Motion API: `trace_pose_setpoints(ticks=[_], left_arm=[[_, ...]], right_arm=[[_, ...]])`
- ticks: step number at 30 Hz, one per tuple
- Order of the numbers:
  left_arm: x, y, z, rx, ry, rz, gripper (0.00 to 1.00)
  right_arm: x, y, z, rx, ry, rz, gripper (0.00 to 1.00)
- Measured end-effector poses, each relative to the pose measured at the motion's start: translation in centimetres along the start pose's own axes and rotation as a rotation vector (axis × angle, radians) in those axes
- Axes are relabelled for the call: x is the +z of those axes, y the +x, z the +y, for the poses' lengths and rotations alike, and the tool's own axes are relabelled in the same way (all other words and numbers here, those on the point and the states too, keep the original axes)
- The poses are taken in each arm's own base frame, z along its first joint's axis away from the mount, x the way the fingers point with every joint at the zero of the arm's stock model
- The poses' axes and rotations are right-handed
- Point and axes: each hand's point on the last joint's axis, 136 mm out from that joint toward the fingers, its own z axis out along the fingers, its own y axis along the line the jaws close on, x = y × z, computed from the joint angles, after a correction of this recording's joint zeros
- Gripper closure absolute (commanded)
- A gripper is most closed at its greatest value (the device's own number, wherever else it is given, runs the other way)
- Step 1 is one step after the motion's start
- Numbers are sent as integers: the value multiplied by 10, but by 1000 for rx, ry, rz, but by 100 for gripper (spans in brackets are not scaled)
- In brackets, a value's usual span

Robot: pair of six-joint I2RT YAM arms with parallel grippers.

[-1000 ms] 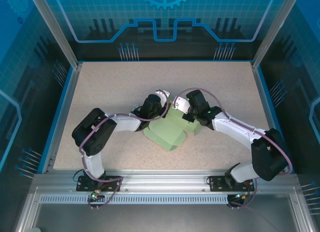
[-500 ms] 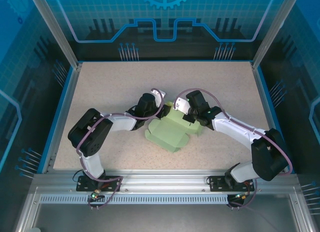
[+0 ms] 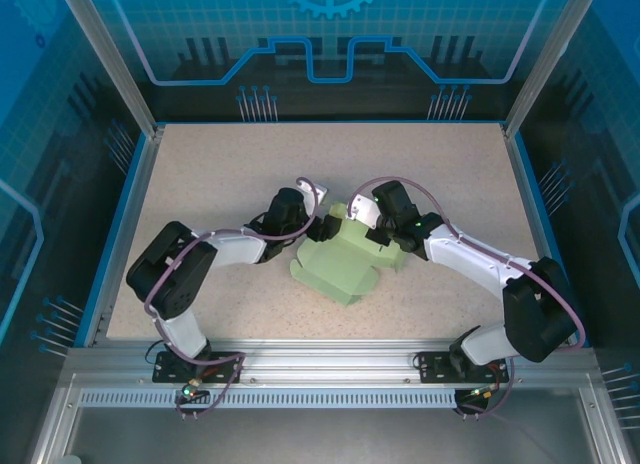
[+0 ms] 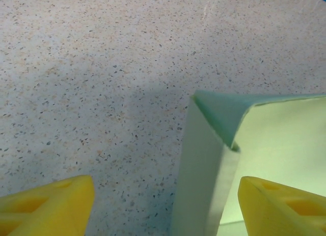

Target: Fold the paper box

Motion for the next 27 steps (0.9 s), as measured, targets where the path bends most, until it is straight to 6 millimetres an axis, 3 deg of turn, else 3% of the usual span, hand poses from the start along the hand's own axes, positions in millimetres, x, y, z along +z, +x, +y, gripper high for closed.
trace_pose_setpoints(ticks=[5, 11, 27], left_arm=[[-9, 2, 6, -23, 1, 7, 24], [-12, 20, 2, -55, 31, 49, 25], [-4, 23, -3, -61, 67, 78, 31]], right_arm=[[-3, -2, -5, 1, 15, 2, 100], [-4, -3, -7, 2, 22, 0, 100], [-5, -6, -10, 3, 28, -3, 100]])
